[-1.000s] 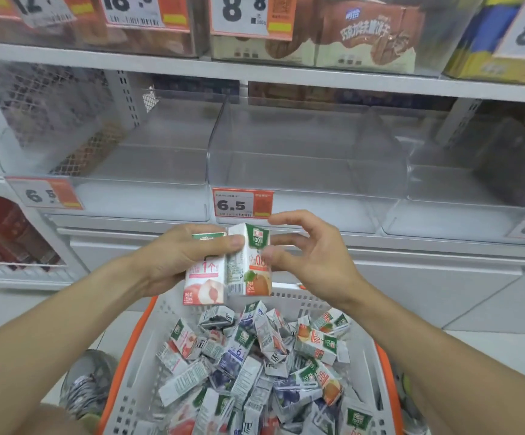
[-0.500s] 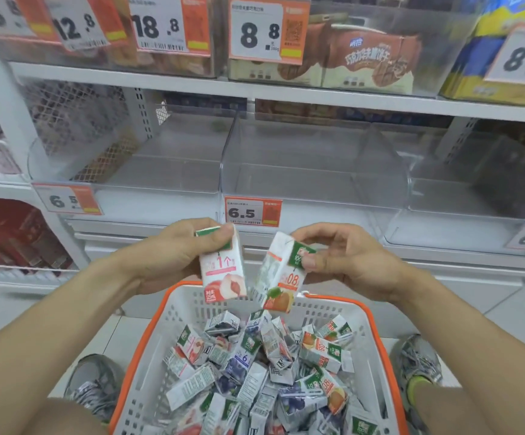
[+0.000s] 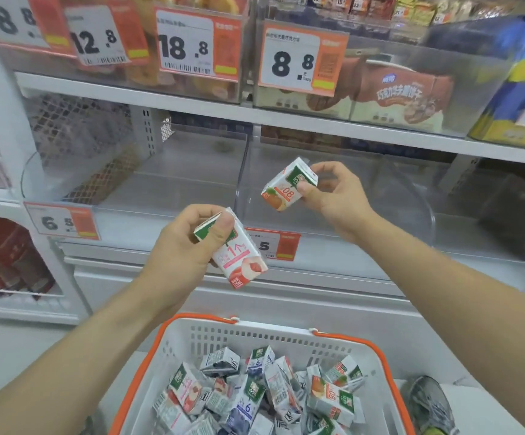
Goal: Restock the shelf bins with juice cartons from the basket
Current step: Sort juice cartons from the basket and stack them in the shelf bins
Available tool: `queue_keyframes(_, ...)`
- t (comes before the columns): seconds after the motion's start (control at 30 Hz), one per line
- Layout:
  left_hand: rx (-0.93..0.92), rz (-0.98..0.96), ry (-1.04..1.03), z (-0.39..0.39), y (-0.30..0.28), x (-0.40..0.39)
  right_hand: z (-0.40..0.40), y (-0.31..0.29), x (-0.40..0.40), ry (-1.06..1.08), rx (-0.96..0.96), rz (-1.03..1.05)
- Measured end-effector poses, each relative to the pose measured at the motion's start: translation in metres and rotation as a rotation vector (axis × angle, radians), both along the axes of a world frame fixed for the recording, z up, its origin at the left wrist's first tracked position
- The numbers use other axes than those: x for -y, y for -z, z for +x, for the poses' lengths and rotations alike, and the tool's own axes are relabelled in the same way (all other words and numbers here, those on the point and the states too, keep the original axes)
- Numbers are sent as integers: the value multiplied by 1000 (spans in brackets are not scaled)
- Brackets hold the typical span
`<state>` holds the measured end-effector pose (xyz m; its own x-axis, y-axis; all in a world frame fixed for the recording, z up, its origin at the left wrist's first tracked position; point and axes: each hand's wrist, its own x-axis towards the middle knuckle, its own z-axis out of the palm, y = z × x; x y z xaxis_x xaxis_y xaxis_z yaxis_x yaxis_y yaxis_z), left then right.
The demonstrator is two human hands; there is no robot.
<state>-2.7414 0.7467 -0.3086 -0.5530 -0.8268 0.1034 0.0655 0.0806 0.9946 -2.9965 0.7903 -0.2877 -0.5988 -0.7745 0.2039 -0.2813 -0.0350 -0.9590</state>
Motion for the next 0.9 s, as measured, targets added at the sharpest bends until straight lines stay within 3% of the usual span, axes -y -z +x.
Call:
queue_keyframes(0.23, -28, -60, -2, -18, 3, 14, -52, 40, 143, 57, -229, 278)
queue_keyframes(0.33, -74, -39, 138, -28, -2, 14, -66, 60, 180, 13, -216, 285)
queue_keyframes(0.43, -86, -19, 224, -33, -7, 22, -72, 62, 198, 39, -330, 275)
queue_keyframes(0.57, -37, -80, 201, -32, -12, 42, -72, 61, 199, 73, -467, 265)
queue_keyframes(0.8, 82, -123, 139, -29, -8, 59, -49, 19, 146, 59, -399, 404)
queue_keyframes(0.9, 71, -116, 130, -28, -6, 61, -16, -12, 87, -152, -373, 395)
